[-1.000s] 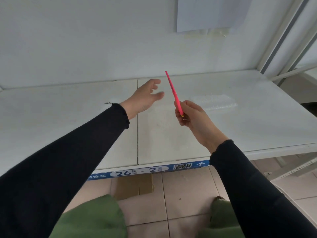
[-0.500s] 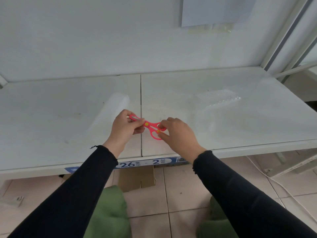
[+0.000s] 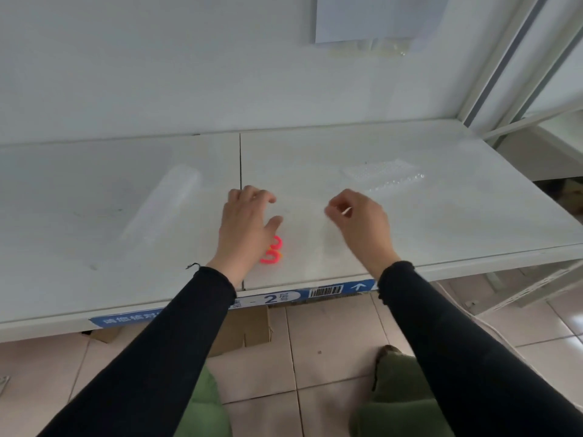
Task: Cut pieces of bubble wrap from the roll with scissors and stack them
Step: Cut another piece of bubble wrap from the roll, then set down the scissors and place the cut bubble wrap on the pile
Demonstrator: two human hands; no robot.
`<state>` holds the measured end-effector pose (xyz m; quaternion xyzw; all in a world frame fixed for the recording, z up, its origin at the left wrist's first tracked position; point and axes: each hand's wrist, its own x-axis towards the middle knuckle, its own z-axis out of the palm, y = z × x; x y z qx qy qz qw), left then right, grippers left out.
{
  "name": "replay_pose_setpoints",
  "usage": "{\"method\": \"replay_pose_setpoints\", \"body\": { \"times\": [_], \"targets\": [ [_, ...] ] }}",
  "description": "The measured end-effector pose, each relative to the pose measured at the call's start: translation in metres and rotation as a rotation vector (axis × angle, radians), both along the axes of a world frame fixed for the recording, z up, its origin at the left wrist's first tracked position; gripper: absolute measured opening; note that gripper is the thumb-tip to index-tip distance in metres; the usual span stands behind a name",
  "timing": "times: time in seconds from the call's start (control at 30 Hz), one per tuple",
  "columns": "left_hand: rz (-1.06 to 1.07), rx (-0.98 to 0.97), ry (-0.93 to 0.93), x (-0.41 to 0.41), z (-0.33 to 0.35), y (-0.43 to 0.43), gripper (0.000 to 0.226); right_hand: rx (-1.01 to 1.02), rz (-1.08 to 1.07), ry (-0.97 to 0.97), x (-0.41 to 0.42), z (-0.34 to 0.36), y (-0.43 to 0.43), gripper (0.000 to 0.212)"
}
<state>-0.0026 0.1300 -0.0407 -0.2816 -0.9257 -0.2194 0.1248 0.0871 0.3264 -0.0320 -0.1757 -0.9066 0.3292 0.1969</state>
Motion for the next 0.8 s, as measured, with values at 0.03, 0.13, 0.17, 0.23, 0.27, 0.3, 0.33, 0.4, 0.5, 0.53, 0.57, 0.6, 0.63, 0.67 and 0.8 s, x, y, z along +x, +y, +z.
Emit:
{"method": "replay_pose_setpoints", "body": {
  "times": [0.03, 0.13, 0.17, 0.23, 0.27, 0.3, 0.33, 0.4, 0.5, 0.53, 0.57, 0.6, 0.63, 0.67, 0.8],
  "targets": [
    [-0.053, 0.007, 0.017, 0.004, 0.002, 0.015, 0.033, 0.004, -0.063, -0.007, 0.002, 0.001, 0.016, 0.014],
    [-0.18, -0.01, 0.05, 0.014, 0.004, 0.057, 0.04, 0.013, -0.208, -0.095, 0.009, -0.004, 0.056, 0.028],
    [-0.203, -0.033, 0.056, 0.017, 0.003, 0.069, 0.044, 0.012, -0.239, -0.143, 0.009, -0.007, 0.064, 0.034],
    [-0.218, -0.11, 0.063, 0.019, -0.006, 0.088, 0.05, 0.028, -0.266, -0.257, 0.01, -0.015, 0.071, 0.046],
    [-0.214, -0.164, 0.067, 0.02, -0.012, 0.096, 0.053, 0.042, -0.269, -0.316, 0.009, -0.019, 0.072, 0.052],
    [-0.207, -0.217, 0.067, 0.022, -0.017, 0.103, 0.056, 0.053, -0.27, -0.361, 0.008, -0.022, 0.072, 0.055],
    [-0.197, -0.258, 0.063, 0.022, -0.022, 0.108, 0.058, 0.058, -0.27, -0.386, 0.006, -0.025, 0.072, 0.055],
    [-0.177, -0.281, 0.057, 0.024, -0.027, 0.115, 0.057, 0.039, -0.262, -0.397, 0.003, -0.028, 0.069, 0.042],
    [-0.187, -0.22, 0.031, 0.026, -0.027, 0.118, 0.046, -0.093, -0.209, -0.327, -0.002, -0.027, 0.065, 0.016],
    [-0.195, -0.187, 0.007, 0.028, -0.026, 0.117, 0.041, -0.161, -0.192, -0.275, -0.003, -0.025, 0.062, 0.013],
    [-0.202, -0.146, -0.021, 0.028, -0.025, 0.116, 0.039, -0.243, -0.177, -0.206, -0.004, -0.021, 0.059, 0.013],
    [-0.204, -0.095, -0.053, 0.028, -0.025, 0.114, 0.039, -0.343, -0.163, -0.12, -0.005, -0.015, 0.056, 0.015],
    [-0.2, -0.03, -0.083, 0.027, -0.024, 0.111, 0.042, -0.459, -0.145, -0.021, -0.005, -0.007, 0.052, 0.017],
    [-0.186, 0.059, -0.115, 0.025, -0.021, 0.109, 0.048, -0.582, -0.116, 0.081, -0.004, 0.004, 0.049, 0.018],
    [-0.062, 0.658, -0.486, 0.016, 0.01, 0.096, 0.087, -0.796, 0.064, 0.392, 0.004, 0.049, 0.034, 0.013]
  ]
}}
